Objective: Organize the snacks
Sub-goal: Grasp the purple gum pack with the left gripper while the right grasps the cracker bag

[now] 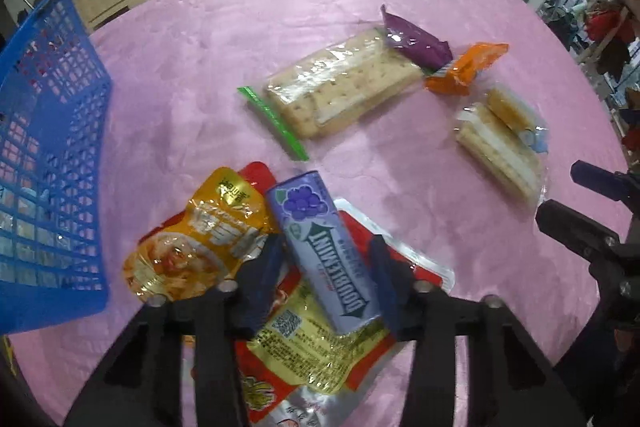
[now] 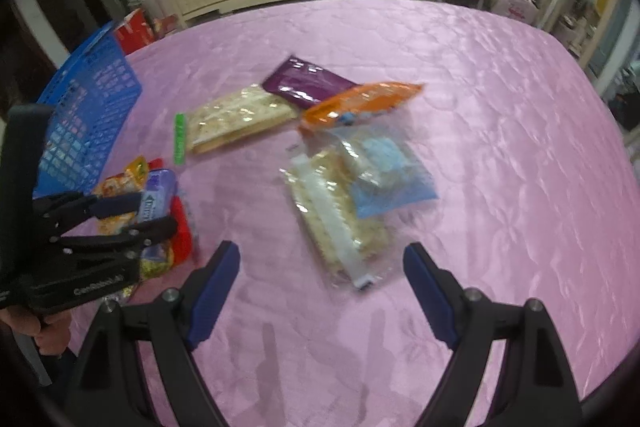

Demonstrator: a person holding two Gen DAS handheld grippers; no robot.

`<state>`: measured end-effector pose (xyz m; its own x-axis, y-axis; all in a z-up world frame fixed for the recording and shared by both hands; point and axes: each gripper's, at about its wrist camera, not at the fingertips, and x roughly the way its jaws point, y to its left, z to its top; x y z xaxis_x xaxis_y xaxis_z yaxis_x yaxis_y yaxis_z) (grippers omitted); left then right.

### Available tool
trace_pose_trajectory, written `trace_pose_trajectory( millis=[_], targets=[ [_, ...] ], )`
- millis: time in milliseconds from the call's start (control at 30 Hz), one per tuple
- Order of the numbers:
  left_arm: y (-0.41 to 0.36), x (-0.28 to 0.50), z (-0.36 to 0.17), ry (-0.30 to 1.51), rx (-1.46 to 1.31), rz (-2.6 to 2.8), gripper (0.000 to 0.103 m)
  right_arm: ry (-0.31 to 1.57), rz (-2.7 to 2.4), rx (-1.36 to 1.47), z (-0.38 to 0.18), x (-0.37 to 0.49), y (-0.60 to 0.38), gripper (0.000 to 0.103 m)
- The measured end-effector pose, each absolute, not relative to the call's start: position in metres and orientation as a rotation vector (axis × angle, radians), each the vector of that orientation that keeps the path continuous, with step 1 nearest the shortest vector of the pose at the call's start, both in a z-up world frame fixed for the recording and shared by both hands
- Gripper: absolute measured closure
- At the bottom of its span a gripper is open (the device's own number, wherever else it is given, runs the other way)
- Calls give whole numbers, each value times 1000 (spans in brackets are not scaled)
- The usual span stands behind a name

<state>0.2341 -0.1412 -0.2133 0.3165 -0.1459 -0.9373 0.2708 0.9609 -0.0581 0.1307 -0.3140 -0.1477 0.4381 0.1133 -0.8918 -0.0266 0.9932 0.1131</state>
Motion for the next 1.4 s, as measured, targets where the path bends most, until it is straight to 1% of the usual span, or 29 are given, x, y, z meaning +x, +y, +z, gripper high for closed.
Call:
trace_pose_trajectory(
  millis=[100, 267, 500, 567, 633, 767, 1000, 1067, 1100, 1133, 1233, 1400],
  targets=[
    [-141, 231, -211, 1208, 126, -263, 69, 1120, 89, 88, -146, 125, -319, 16],
    [-131, 220, -198, 1186, 45, -298, 71, 1143, 91, 103, -144, 119, -329, 16],
    [-131, 195, -171, 1122, 88, -325, 74, 1189, 86, 119, -157, 125, -337, 16],
    [-132, 191, -166, 1109, 100, -331, 81, 1196, 91, 101, -162, 130, -333, 16],
    [-132, 188, -162, 1096, 82, -357, 83, 1199, 91, 79, -167, 138, -330, 16],
    [-132, 200, -167, 1096, 73, -358, 83, 1217, 101, 62, -178, 155, -323, 16],
    [-118, 208, -168, 1086, 33, -358, 83, 1200, 102, -52, -186, 174, -306, 16],
    [-116, 207, -169, 1087, 22, -356, 83, 1195, 97, -86, -187, 177, -300, 22],
    [-115, 206, -169, 1086, 18, -356, 83, 1189, 104, -101, -186, 177, -296, 31],
    [-116, 207, -169, 1084, 16, -355, 83, 1185, 114, -109, -184, 176, -293, 44],
    [-116, 202, -166, 1074, 12, -359, 83, 1193, 131, -121, -182, 173, -285, 48],
    [-109, 188, -151, 1033, 11, -364, 83, 1170, 164, -68, -166, 160, -273, 49]
  ],
)
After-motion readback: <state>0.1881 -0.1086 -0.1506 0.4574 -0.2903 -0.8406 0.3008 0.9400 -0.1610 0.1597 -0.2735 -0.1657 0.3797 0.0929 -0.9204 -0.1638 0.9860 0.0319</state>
